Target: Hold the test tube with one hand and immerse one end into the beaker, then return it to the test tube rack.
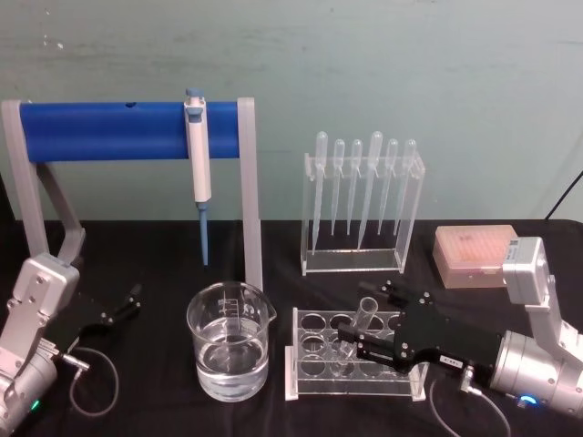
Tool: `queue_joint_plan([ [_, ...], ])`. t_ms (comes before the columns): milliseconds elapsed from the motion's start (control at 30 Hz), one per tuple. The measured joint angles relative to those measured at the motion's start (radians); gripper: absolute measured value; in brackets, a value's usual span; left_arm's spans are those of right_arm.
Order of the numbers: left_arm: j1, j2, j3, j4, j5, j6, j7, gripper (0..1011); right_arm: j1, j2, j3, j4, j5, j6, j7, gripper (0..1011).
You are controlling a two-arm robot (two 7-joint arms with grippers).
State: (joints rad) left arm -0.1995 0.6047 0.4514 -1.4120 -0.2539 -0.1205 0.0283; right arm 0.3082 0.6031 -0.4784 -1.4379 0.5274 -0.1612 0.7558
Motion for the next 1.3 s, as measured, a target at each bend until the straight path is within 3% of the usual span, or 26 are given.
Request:
queue_joint_plan([
  [367,0.0,0.0,0.0,0.0,0.0,0.0,0.0,1000,0.0,0.0,0.0,0.0,0.001,0.0,0.0,1002],
  [1000,0.0,0.0,0.0,0.0,0.0,0.0,0.0,1000,-0.045,0.014,0.044,-0.098,-0.001,-0.051,-0.025,1000],
  [1233,0.0,0.0,0.0,0.0,0.0,0.0,0.0,1000,-0.094,0.012,0.104,-0.151,-0.001,-0.099,-0.094,1000],
  [1300,0.0,0.0,0.0,0.0,0.0,0.0,0.0,1000,-0.119,0.003,0.134,-0.165,-0.009,-0.118,-0.139,1000],
])
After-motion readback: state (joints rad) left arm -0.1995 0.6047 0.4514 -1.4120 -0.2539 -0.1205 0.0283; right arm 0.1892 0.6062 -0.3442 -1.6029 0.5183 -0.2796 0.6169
